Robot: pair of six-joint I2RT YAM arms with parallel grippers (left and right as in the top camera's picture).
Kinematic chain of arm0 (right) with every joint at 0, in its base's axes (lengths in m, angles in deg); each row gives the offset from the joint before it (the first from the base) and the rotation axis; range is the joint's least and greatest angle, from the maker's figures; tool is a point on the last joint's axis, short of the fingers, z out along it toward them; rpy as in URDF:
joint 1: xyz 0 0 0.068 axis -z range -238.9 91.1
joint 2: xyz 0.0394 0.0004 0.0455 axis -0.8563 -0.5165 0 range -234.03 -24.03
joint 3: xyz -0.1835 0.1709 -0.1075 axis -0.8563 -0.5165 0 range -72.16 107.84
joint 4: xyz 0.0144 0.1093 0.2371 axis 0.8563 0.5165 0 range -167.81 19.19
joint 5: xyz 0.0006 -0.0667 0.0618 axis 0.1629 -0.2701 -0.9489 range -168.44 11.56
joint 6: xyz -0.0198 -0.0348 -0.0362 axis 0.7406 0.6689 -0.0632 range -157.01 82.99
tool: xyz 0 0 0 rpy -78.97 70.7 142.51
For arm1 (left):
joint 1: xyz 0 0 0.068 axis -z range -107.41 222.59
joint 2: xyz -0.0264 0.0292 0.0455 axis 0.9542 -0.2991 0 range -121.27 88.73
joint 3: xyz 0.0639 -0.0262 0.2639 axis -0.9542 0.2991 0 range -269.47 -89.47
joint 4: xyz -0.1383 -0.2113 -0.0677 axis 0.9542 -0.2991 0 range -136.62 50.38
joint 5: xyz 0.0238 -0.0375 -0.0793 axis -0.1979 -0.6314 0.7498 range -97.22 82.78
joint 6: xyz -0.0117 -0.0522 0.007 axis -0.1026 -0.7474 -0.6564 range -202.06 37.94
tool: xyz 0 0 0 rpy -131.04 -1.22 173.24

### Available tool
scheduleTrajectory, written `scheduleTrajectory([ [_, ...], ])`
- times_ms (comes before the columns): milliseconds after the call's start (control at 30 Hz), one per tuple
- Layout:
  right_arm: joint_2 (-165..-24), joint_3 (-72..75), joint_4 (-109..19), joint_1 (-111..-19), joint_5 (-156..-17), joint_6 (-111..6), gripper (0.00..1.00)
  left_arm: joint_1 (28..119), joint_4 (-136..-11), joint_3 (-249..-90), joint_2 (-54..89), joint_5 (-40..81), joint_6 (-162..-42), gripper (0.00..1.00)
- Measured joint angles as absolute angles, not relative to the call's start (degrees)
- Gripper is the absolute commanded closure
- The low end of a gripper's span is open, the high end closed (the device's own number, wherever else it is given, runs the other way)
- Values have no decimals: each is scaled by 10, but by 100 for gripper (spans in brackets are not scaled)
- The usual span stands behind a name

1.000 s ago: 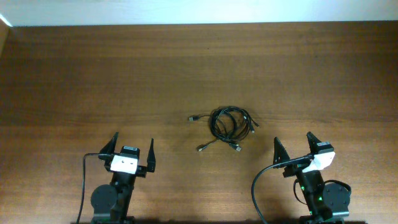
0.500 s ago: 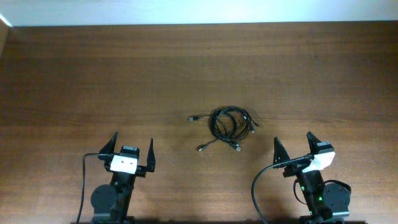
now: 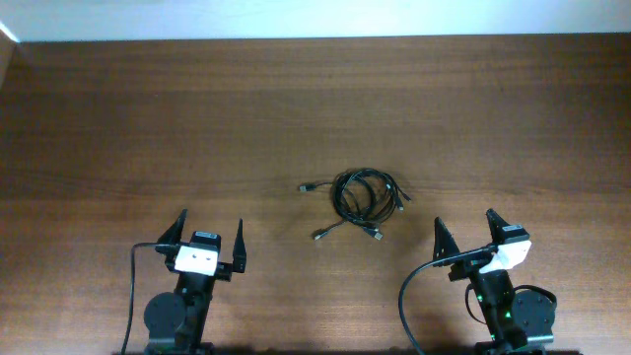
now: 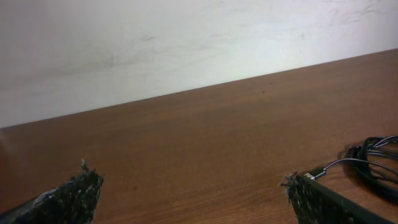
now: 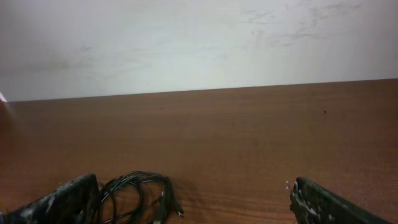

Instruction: Untangle cables

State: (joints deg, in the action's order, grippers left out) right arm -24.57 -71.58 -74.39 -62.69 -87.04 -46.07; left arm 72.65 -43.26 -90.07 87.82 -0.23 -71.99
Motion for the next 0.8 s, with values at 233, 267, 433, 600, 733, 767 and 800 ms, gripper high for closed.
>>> scheduleTrajectory([
  [233,-246,-716,-744,-627,-870,-461,1,726,-433,-901,878,-2,-720,1],
  [267,-246,-716,-744,-627,-870,-460,1,726,-433,-901,878,-2,-720,1],
  [433,-246,-716,-744,-627,-870,-460,1,726,-433,-901,878,-2,-720,1],
  [600,-246,-716,-744,-627,-870,-461,1,726,-433,-901,878,-2,-720,1],
  [733,-246,-716,-744,-627,-870,-460,1,726,-433,-901,878,-2,-720,1],
  [767,-246,-716,-744,-627,-870,-460,1,726,-433,-901,878,-2,-723,1],
  [800,-246,-716,-744,-627,-870,-461,1,726,-433,-901,878,-2,-725,1],
])
